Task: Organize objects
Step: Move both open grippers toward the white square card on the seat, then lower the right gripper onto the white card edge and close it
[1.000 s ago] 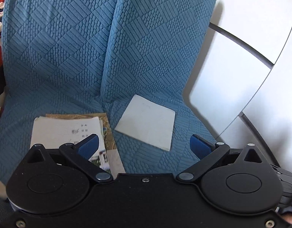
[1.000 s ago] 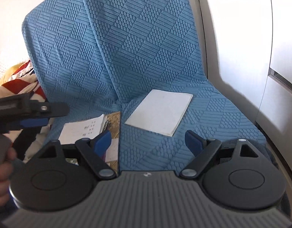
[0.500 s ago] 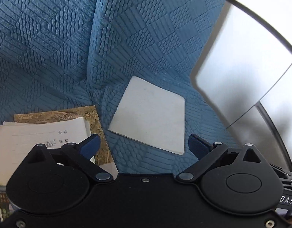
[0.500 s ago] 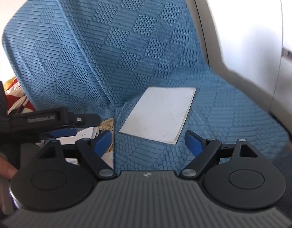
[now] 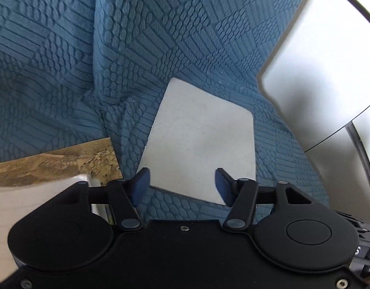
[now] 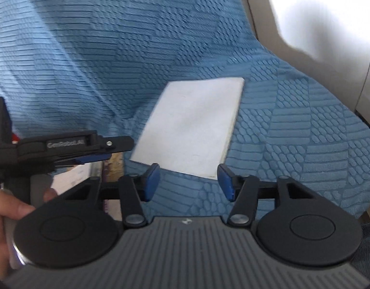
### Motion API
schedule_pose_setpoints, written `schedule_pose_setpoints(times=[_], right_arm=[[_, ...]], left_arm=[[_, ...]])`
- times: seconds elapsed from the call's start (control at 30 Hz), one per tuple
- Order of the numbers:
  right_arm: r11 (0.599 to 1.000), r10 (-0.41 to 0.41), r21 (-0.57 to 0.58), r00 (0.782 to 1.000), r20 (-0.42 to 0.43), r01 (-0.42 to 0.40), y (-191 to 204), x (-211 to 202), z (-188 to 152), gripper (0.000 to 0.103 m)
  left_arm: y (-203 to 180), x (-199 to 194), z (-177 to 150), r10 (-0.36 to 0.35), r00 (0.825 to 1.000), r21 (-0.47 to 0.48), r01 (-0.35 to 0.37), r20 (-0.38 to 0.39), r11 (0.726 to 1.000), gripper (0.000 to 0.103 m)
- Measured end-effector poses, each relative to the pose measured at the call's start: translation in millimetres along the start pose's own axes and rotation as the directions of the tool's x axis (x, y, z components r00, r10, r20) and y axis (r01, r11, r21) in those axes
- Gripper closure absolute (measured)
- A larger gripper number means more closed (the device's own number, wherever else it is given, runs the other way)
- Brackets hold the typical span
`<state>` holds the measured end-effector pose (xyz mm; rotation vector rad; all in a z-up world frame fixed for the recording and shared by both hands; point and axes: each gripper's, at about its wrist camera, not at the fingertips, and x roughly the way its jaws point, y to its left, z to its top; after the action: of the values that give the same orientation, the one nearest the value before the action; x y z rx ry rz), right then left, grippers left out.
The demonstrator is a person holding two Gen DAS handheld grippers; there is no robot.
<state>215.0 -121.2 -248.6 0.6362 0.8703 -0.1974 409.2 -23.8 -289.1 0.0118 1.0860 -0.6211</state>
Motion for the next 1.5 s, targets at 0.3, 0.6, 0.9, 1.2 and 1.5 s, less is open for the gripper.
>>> schedule_pose_setpoints(times=[0.3, 0.6, 0.9, 1.2, 1.5], right_arm=[[0.994, -0.018, 0.101, 0.996, -0.087, 0.027, -9, 34, 13, 0.07], [0.978, -0.043, 0.195, 0.991, -0.13, 0.068, -14, 50, 16, 0.07], [0.932, 0.06, 0.363, 0.991, -0.118, -0.013, -34, 54, 20, 0.069], [0.889, 0.181, 0.44, 0.98, -0.087, -0.125, -26, 60, 13, 0.068], [0.923, 0.136, 0.367, 0.991, -0.022, -0.118, -12, 62, 16, 0.098]], left_arm=[[14, 38, 5, 0.064, 0.996, 0.012, -0.063, -0.056, 0.998, 0.071], [18, 42, 6, 0.086, 0.995, 0.019, -0.085, -0.059, 0.996, 0.071], [25, 45, 7, 0.056, 0.996, -0.005, -0.057, -0.075, 0.998, 0.067], [28, 44, 6, 0.034, 0.997, -0.031, -0.036, -0.068, 0.999, 0.063], [41, 37, 10, -0.059, 0.997, -0.146, 0.051, -0.052, 0.988, 0.051]])
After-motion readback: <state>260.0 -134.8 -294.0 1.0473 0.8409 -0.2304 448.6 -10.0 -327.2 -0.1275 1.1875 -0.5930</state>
